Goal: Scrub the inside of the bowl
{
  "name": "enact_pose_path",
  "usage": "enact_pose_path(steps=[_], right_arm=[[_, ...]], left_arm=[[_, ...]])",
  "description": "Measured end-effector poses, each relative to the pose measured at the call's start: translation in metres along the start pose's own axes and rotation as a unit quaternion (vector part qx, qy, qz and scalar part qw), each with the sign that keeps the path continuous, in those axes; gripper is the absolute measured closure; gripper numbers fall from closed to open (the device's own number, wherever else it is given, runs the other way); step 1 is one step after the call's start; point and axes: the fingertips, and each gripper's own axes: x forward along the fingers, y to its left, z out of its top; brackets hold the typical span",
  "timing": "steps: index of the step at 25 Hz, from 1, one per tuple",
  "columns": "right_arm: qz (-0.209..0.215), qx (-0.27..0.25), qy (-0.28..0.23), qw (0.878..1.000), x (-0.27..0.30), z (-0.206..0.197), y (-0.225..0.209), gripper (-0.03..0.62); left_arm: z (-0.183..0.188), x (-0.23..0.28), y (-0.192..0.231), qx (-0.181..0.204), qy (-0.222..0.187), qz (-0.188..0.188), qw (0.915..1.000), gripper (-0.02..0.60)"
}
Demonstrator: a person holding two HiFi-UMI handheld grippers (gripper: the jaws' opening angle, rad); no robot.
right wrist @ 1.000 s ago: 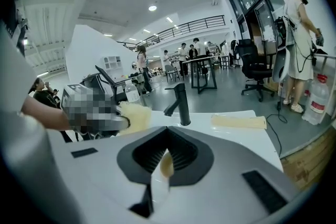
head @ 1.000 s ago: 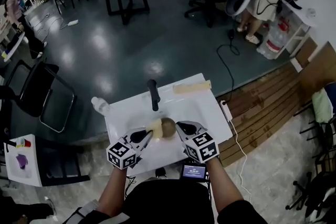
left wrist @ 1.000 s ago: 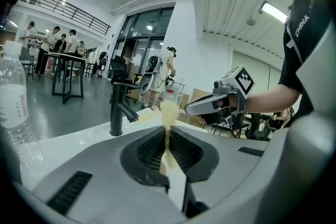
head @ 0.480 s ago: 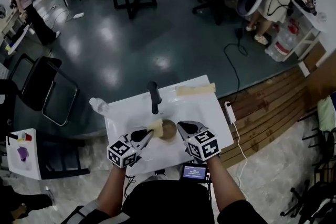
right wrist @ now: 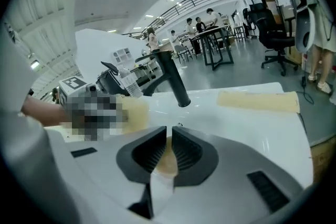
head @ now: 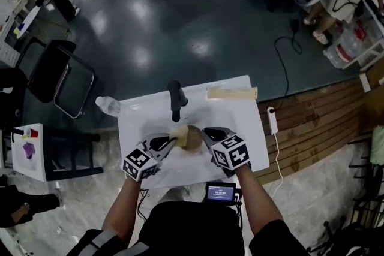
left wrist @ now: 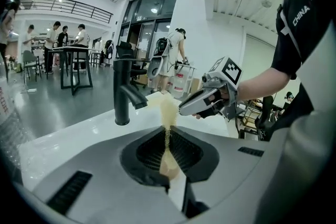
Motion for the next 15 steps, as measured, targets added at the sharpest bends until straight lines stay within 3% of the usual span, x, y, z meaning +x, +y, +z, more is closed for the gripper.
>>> enact_pose_path(steps=[8,15], right_arm=[[0.062,-0.010,0.075,0.995,0.039,-0.028,-0.016,0.512],[0.069,0.010,0.131,0.989,0.068,-0.060,-0.033,0.474]], left_arm=[[-0.020,0.027,0.002,0.016,0.054,0.035,0.9978,0.565],[-0.055,0.049,0.000,0.031,0.114,0.046,0.9919,0.565]])
